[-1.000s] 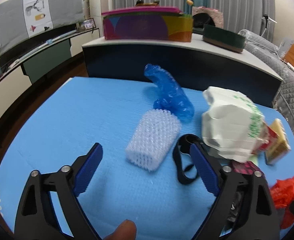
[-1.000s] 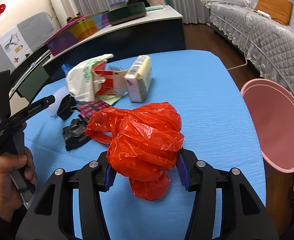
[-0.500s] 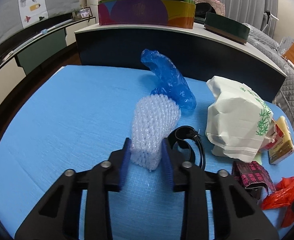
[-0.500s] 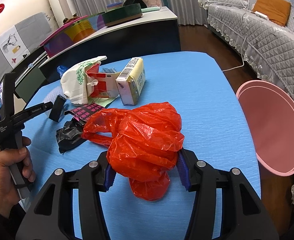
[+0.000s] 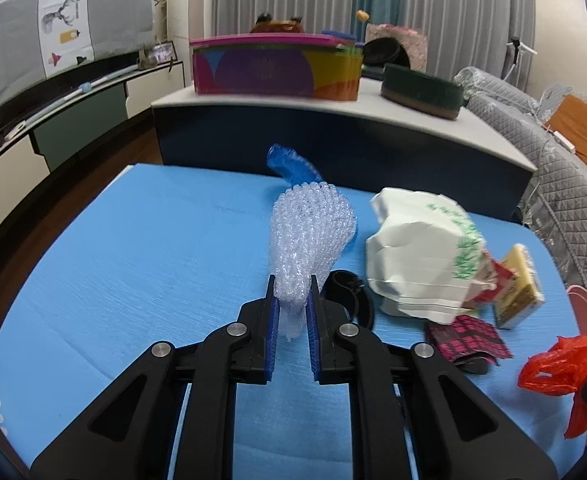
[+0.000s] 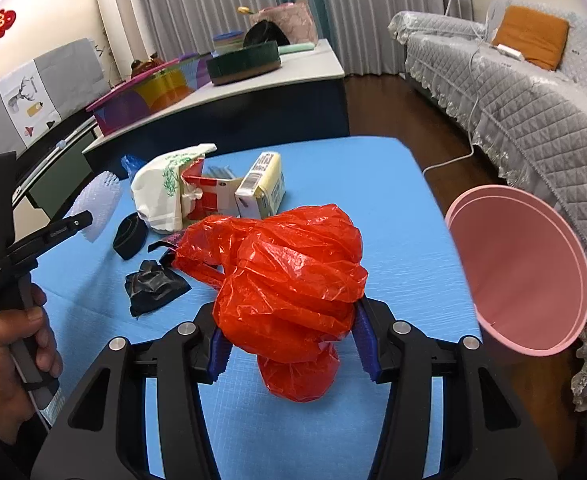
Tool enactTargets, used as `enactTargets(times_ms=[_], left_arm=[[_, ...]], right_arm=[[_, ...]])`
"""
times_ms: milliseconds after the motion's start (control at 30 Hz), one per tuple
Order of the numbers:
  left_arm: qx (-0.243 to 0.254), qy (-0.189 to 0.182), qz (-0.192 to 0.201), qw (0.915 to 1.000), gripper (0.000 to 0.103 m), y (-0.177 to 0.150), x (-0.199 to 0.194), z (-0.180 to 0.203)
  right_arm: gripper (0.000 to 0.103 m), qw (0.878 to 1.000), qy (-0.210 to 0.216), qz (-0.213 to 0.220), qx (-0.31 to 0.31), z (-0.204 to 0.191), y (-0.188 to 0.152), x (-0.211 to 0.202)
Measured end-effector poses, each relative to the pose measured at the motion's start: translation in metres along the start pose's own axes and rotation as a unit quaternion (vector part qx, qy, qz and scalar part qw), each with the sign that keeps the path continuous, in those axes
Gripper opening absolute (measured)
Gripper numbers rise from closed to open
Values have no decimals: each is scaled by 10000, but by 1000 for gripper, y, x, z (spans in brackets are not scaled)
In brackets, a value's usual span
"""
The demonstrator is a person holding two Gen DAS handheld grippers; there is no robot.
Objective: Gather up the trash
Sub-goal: 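Carry the red bag and bubble-wrap sleeve over the pink bin with both tools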
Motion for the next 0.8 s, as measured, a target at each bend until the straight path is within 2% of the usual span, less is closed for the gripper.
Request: enactTargets(times_ms=[333,800], left_arm=[[25,-398,260,9989,13,-5,-47,7],[293,-978,605,9929,13,-15,-104,42]], right_arm=[[51,9991,-228,348,-109,-3,0,-38],[51,9949,-612,794,-130,8,9,-90]])
Point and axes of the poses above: each gripper's, at about its wrist camera, not at the fingertips, and x roughly the way its jaws point, z to its right, y to its top, the point moved 7 cm from there along x, roughly the way its jaws point, and after that the axes turned 15 degrees about y, right-handed, at the moved point
